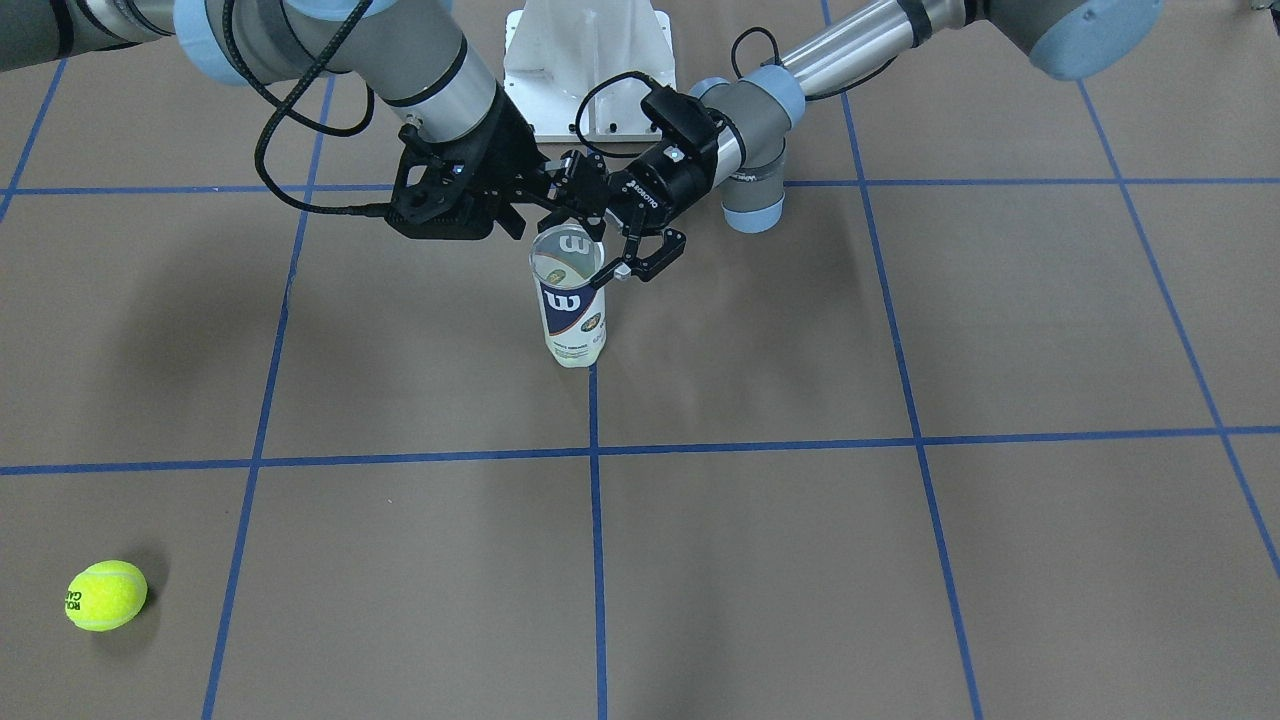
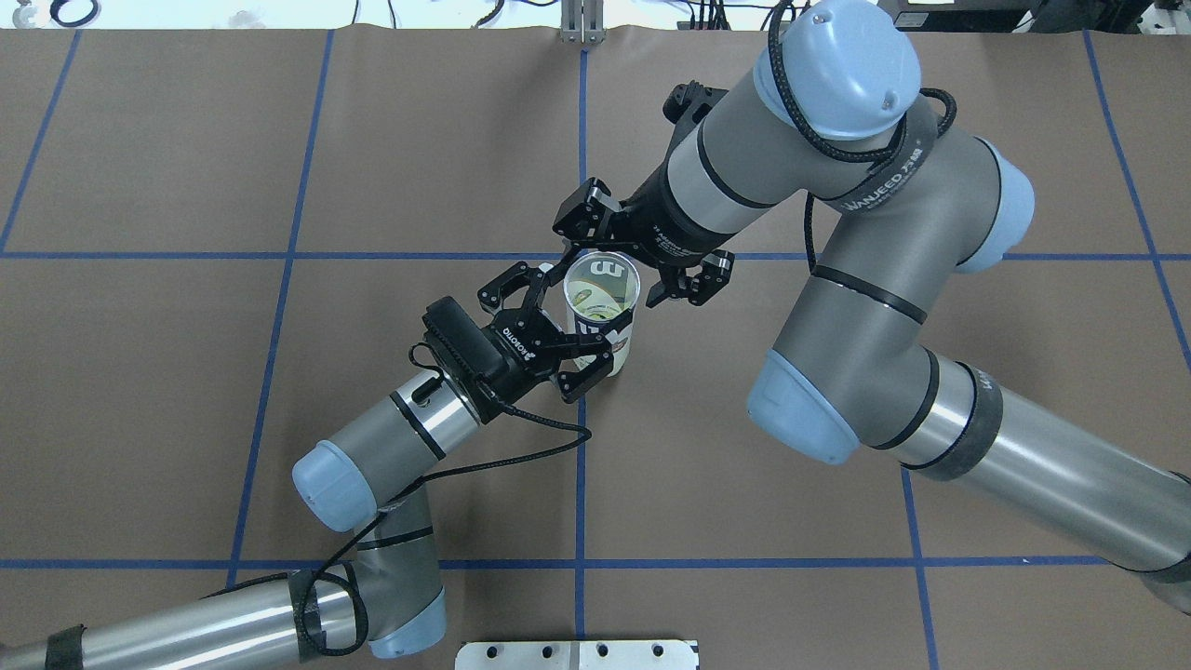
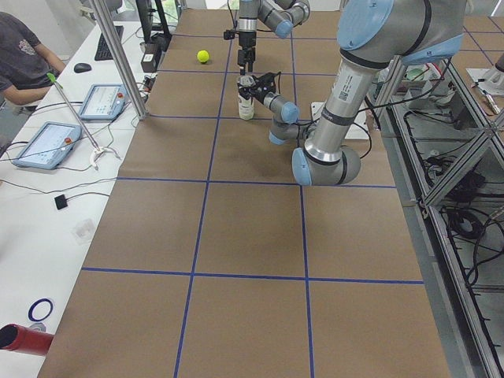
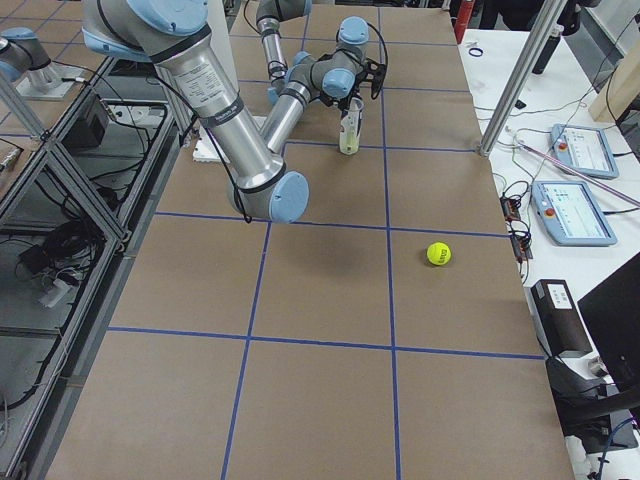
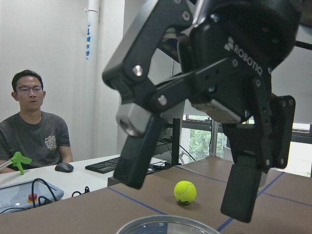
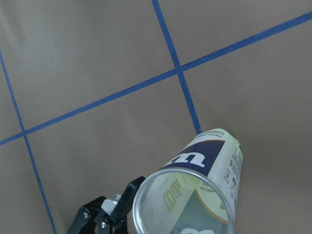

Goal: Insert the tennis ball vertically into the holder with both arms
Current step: 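Move the right gripper to the farther tennis ball and grasp it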

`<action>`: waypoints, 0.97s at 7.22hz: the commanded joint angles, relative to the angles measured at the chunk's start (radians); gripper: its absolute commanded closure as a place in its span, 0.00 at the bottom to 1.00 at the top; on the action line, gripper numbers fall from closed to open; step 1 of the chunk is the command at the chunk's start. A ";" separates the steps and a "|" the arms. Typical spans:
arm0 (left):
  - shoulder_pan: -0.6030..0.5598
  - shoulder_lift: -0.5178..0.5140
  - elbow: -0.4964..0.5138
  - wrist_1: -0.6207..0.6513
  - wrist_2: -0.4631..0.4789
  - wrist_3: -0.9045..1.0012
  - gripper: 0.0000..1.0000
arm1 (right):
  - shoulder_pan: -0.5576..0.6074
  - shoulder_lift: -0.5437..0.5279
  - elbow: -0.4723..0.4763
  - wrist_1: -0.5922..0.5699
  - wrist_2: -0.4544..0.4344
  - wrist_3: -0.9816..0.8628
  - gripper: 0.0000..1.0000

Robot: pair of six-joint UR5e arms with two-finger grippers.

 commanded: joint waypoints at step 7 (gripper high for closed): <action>0.000 0.012 -0.001 -0.020 0.000 0.000 0.14 | 0.414 -0.155 -0.567 0.176 -0.109 -0.714 0.01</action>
